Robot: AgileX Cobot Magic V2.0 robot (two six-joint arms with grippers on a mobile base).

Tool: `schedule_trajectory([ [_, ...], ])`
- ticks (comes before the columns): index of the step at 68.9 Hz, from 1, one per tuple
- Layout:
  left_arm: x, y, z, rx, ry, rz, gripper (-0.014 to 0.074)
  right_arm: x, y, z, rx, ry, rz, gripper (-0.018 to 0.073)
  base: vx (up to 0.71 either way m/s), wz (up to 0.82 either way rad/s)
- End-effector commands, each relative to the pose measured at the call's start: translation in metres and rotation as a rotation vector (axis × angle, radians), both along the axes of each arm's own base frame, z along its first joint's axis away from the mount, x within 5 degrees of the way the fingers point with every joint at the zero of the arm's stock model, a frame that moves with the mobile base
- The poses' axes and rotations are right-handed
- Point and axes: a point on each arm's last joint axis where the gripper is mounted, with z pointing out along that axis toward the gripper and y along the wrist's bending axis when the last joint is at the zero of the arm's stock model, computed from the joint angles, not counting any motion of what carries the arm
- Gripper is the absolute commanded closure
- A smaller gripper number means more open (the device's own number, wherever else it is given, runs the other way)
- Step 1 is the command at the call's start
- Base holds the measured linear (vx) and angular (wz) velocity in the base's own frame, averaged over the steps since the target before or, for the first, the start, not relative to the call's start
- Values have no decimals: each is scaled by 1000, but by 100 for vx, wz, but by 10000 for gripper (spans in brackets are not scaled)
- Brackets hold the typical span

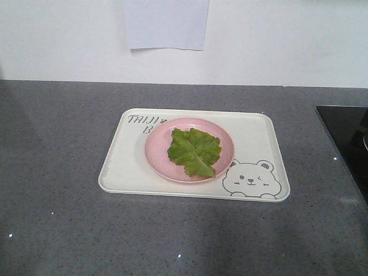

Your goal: Transfer vegetables to tray and serve

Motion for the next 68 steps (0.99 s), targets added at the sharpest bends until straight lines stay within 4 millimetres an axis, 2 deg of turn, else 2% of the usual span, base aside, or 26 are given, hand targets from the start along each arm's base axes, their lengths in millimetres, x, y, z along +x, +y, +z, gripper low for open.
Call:
schedule_trajectory([
  [1, 0, -1, -2, -13, -56, -15, 602, 0, 1, 2, -15, -65, 11, 561, 0, 0],
  [68, 0, -1, -2, -13, -56, -15, 602, 0, 1, 1, -18, -62, 11, 561, 0, 0],
])
